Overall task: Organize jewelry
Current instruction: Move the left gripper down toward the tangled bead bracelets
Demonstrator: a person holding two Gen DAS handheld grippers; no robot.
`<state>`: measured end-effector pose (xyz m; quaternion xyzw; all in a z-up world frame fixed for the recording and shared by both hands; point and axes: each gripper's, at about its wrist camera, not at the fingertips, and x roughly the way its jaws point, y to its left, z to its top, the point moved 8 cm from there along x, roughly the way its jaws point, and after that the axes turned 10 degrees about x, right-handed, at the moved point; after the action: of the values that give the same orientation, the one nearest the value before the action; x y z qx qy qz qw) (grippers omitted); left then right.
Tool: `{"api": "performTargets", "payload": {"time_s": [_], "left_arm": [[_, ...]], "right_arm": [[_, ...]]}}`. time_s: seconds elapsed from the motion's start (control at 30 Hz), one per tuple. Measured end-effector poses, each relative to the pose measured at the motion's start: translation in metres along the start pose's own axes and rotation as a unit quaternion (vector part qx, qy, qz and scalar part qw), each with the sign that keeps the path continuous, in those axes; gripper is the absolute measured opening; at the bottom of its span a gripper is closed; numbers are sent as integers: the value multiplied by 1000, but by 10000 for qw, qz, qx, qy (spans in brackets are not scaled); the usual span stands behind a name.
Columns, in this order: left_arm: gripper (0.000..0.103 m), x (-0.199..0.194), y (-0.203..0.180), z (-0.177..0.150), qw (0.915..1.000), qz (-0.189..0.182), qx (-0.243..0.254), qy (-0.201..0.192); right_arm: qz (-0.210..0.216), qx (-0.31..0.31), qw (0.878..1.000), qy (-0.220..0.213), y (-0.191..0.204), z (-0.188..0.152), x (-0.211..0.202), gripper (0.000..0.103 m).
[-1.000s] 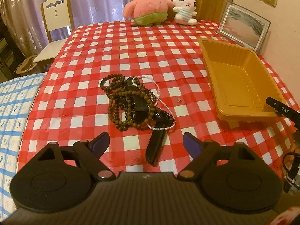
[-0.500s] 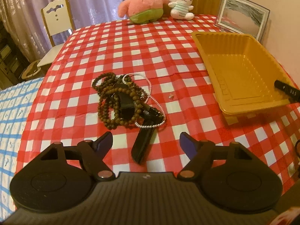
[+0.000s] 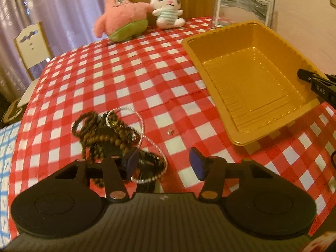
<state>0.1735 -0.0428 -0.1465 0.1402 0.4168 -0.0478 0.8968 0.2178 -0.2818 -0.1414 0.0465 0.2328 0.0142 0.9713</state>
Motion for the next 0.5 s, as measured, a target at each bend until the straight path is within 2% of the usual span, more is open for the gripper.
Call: {"api": "performTargets", "payload": {"time_s": [0.27, 0.5], "left_arm": [[31, 24, 9, 5, 9984, -430, 287, -208], [16, 48, 3, 9, 9982, -539, 227, -149]], "right_arm": [[-297, -48, 9995, -4, 7, 5, -4, 4], [-309, -80, 9995, 56, 5, 5, -3, 4]]}}
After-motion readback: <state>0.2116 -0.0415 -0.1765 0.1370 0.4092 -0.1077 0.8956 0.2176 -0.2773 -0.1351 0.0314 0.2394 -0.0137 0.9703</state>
